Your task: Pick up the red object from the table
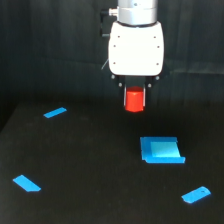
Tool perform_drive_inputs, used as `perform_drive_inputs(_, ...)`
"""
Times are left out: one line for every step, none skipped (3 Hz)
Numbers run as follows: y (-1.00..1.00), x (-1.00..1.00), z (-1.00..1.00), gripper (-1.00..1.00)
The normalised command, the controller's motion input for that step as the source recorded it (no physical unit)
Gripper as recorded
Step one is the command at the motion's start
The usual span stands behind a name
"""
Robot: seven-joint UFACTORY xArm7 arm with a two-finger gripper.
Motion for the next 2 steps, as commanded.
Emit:
perform_drive_inputs(-0.09, 0.01, 0.06, -0.97)
perform_drive_inputs(-0.08, -0.08, 0.05, -1.0)
